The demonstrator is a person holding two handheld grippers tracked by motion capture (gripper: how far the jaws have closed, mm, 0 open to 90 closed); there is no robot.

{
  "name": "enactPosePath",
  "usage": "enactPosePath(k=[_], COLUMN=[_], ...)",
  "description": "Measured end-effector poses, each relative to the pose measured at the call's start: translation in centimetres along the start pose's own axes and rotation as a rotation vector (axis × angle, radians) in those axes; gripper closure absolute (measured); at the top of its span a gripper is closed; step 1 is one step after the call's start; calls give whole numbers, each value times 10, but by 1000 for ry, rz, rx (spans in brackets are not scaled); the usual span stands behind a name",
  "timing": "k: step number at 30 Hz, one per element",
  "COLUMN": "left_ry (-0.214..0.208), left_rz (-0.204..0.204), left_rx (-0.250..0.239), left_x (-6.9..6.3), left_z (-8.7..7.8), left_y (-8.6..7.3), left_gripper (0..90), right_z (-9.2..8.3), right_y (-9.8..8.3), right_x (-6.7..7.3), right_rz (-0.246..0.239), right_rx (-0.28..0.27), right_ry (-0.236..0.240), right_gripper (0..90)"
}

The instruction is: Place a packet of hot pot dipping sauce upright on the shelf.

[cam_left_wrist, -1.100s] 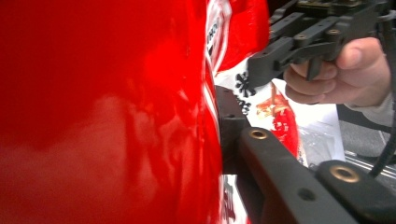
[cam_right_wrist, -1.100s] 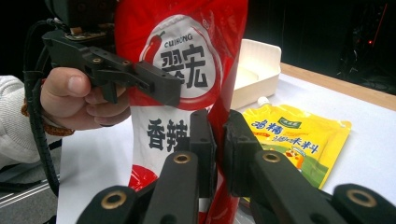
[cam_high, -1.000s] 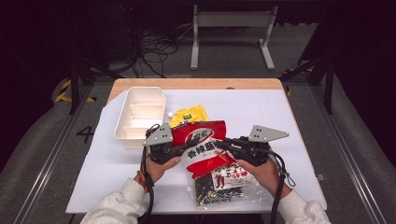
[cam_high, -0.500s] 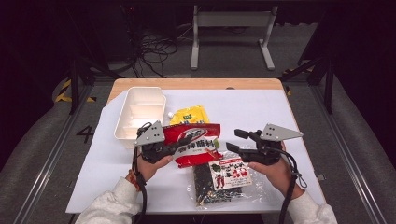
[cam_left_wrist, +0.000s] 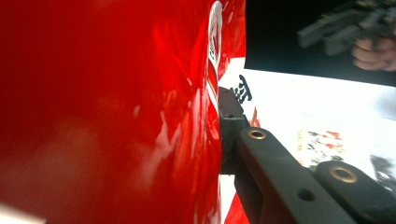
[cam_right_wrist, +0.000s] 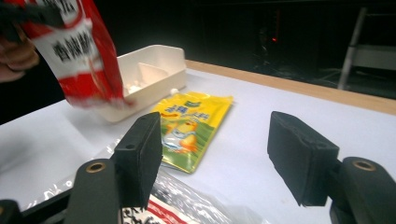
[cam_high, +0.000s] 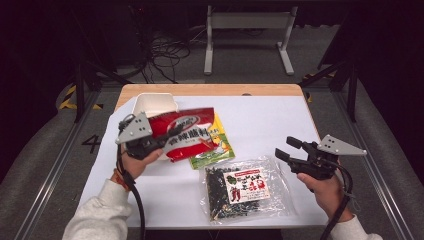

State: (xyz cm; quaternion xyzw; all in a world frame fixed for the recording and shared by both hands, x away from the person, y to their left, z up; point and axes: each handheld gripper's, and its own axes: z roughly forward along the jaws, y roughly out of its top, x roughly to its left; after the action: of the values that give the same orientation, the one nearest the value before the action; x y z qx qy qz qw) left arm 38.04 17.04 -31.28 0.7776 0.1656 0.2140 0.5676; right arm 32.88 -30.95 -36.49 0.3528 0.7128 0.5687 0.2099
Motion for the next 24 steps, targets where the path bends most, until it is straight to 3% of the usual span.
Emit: enactPosePath(k=[5,11,15,20,24], left_ry=[101,164,193,227,230], left_rz=[18,-2,-6,15,8], left_rx=[14,11,29,101,123], left_x=[36,75,90,117,129], left_z=[-21,-36,-34,-20,-12], left_y=[19,24,22,13,8], left_gripper=[899,899,899,899,899], right_z=[-12,-20,-21,-20,-21], right_y=[-8,-18,-27,-38,-45], right_x=[-8,-12,-11,-6,-5], right_rz=[40,55,62,50,61], right_rx=[3,25,54,109,137], right_ry=[-35,-66,-75,-84,-93], right_gripper=[345,342,340,335,334])
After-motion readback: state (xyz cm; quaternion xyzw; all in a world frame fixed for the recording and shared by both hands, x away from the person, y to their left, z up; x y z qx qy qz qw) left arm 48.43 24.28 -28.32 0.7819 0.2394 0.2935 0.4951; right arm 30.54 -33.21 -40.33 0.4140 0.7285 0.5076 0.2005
